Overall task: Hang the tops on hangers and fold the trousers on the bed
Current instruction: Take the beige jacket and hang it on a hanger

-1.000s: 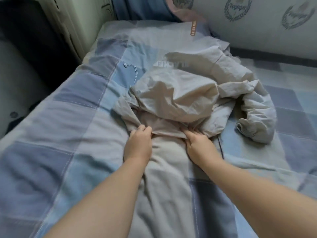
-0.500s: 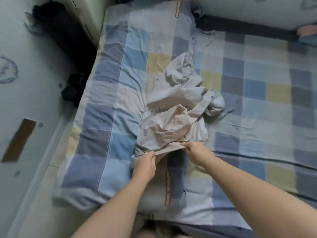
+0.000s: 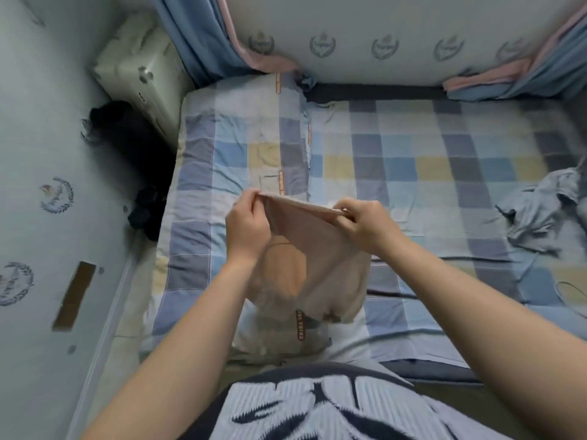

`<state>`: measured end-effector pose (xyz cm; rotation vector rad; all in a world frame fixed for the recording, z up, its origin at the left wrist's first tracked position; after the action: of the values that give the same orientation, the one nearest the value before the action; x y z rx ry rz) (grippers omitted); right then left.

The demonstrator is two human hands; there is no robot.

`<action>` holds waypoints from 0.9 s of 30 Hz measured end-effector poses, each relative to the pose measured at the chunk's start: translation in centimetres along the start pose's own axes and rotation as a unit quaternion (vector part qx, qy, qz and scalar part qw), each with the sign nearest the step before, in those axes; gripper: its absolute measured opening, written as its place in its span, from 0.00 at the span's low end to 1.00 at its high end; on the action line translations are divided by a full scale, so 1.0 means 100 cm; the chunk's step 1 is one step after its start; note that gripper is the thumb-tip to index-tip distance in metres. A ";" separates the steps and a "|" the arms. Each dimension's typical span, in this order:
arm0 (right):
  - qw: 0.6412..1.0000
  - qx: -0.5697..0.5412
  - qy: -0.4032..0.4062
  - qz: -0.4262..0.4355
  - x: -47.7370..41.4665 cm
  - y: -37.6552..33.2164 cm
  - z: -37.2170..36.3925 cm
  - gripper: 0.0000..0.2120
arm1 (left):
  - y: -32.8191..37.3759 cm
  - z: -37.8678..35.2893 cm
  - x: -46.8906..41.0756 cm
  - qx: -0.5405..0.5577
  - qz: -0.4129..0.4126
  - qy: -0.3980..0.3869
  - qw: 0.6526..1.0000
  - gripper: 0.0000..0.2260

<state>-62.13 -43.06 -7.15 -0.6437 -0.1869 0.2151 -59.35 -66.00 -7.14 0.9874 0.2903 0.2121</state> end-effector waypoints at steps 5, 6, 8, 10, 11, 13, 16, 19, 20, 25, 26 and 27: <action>0.998 0.053 -0.024 0.002 0.030 0.019 0.040 0.13 | 0.080 -0.008 -0.005 0.030 -0.086 -0.001 0.996 0.09; 0.993 0.106 -0.042 -0.016 0.034 0.032 0.041 0.11 | 0.092 -0.012 -0.003 0.036 -0.090 0.005 0.995 0.09; 0.976 0.182 -0.080 -0.087 0.046 0.071 0.039 0.12 | 0.111 -0.018 -0.001 0.060 -0.083 0.033 0.994 0.09; 0.973 0.128 -0.099 -0.165 0.068 0.112 0.038 0.12 | 0.124 -0.023 -0.001 0.074 -0.081 0.058 0.992 0.10; 0.975 0.051 -0.096 -0.195 0.079 0.128 0.040 0.11 | 0.129 -0.026 -0.002 0.074 -0.081 0.063 0.992 0.10; 0.963 -0.131 -0.055 -0.231 0.093 0.149 0.050 0.09 | 0.133 -0.036 -0.005 0.067 -0.072 0.068 0.993 0.10; 0.938 -0.276 0.033 -0.208 0.093 0.153 0.081 0.13 | 0.138 -0.055 -0.008 0.067 -0.034 0.075 0.994 0.10; 0.933 -0.316 0.068 -0.157 0.088 0.137 0.122 0.17 | 0.147 -0.085 0.000 0.067 -0.002 -0.015 0.998 0.10; 0.935 -0.317 0.079 -0.139 0.086 0.131 0.133 0.15 | 0.150 -0.096 0.007 0.067 0.001 -0.063 0.996 0.11; 0.955 -0.285 0.081 -0.030 0.088 0.090 0.167 0.16 | 0.171 -0.148 0.076 0.119 -0.072 -0.350 0.927 0.25; 0.959 -0.272 0.081 -0.007 0.092 0.080 0.171 0.17 | 0.172 -0.159 0.088 0.151 -0.067 -0.378 0.911 0.26; 0.961 -0.265 0.083 0.010 0.095 0.072 0.174 0.16 | 0.171 -0.169 0.097 0.180 -0.051 -0.382 0.905 0.24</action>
<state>-58.19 -25.09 3.10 -1.1919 -0.0750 0.1274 -56.60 -40.59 -2.82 1.3377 -0.3559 -0.3426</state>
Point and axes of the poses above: each hand's wrist, its own x-axis away from the middle knuckle, its own z-axis out of the back of the hand, y = z × x, the point moved 3 cm from there along -x, towards the middle knuckle, and after that the axes turned 1 degree about y, right-handed, at the moved point
